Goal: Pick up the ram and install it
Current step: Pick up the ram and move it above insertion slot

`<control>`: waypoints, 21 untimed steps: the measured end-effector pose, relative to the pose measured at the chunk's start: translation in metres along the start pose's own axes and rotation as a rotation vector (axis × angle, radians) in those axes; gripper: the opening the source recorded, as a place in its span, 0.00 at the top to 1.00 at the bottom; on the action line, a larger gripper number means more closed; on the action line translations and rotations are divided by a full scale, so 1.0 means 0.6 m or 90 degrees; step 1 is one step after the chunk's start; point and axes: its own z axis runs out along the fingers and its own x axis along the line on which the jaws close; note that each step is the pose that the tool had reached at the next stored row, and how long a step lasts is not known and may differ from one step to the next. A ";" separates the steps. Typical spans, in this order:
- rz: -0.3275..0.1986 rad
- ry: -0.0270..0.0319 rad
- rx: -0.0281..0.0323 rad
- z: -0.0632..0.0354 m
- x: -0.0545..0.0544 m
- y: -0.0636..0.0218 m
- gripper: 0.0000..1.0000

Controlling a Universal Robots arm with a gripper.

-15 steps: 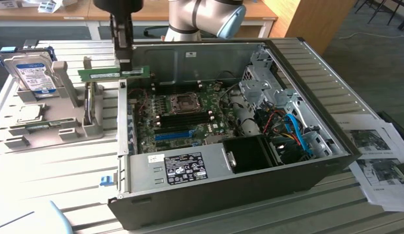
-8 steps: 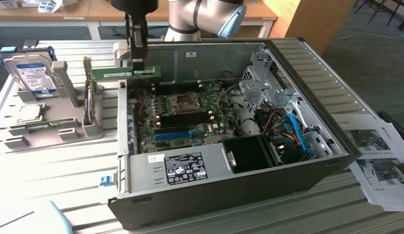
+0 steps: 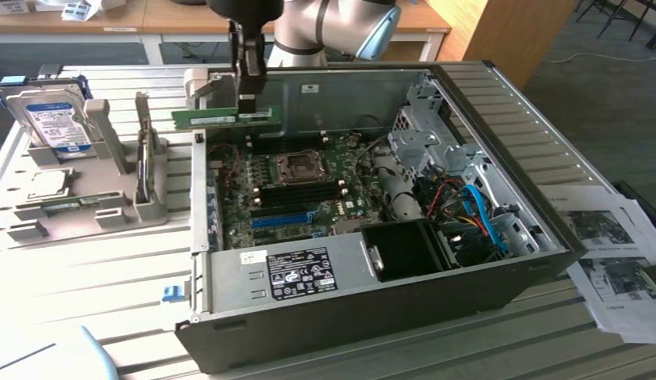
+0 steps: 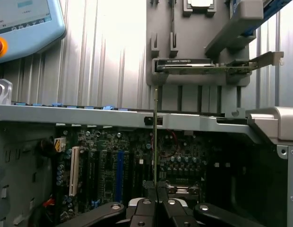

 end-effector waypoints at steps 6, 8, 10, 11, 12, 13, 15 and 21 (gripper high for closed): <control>0.000 0.0000 -0.0002 -0.002 0.001 -0.033 0.89; 0.000 0.0000 -0.0003 -0.003 0.001 -0.045 0.89; 0.000 0.0000 -0.0005 -0.003 0.002 -0.058 0.89; 0.000 0.0000 -0.0005 -0.004 0.002 -0.064 0.89; 0.000 0.0000 -0.0006 -0.004 0.002 -0.070 0.89; 0.000 0.0000 -0.0006 -0.004 0.002 -0.076 0.89; 0.000 0.0000 -0.0007 -0.005 0.002 -0.088 0.89; 0.000 -0.0001 -0.0008 -0.007 0.003 -0.121 0.89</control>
